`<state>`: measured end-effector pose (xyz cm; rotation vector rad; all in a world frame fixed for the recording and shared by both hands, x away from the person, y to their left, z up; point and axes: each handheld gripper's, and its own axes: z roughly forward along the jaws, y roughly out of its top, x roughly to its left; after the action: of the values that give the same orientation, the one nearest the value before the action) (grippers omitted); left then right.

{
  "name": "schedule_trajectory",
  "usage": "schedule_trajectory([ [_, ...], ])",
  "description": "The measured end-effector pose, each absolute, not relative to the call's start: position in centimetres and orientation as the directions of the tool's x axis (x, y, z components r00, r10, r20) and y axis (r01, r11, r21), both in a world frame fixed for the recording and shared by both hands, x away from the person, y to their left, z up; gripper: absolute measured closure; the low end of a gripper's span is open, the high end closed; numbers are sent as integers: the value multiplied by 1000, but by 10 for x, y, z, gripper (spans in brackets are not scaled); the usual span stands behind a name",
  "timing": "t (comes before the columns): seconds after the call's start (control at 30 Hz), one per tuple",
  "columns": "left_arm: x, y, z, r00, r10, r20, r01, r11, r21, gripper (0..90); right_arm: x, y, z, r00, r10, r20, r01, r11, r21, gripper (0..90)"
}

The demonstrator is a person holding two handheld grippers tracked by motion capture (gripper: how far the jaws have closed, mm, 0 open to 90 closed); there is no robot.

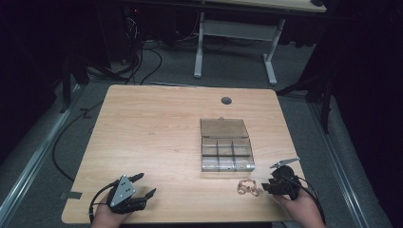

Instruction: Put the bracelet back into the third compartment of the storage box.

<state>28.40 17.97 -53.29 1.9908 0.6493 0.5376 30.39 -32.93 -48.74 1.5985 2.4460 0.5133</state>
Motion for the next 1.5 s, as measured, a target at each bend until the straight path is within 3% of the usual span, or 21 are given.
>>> schedule_trajectory([
  [0.63,284,180,-533,765,635,106,223,-416,881,310,320,-317,-483,-474,881,11,862,461,210,525],
  [0.83,284,180,-533,767,633,106,223,-417,881,310,323,-313,-478,-493,869,34,862,483,155,443],
  [0.87,284,180,-533,767,633,106,223,-417,881,310,323,-310,-477,-507,860,48,856,497,143,386],
  [0.9,284,180,-533,767,633,106,223,-417,881,310,323,-310,-477,-507,860,48,856,497,143,386],
  [0.93,284,180,-533,767,633,106,223,-417,881,310,324,-306,-477,-520,852,56,850,510,133,315],
  [1.07,284,180,-533,768,632,106,224,-419,880,311,326,-295,-479,-541,839,61,839,533,114,228],
  [1.5,284,180,-533,767,633,104,222,-414,883,310,335,-263,-495,-632,775,17,773,628,85,186],
])
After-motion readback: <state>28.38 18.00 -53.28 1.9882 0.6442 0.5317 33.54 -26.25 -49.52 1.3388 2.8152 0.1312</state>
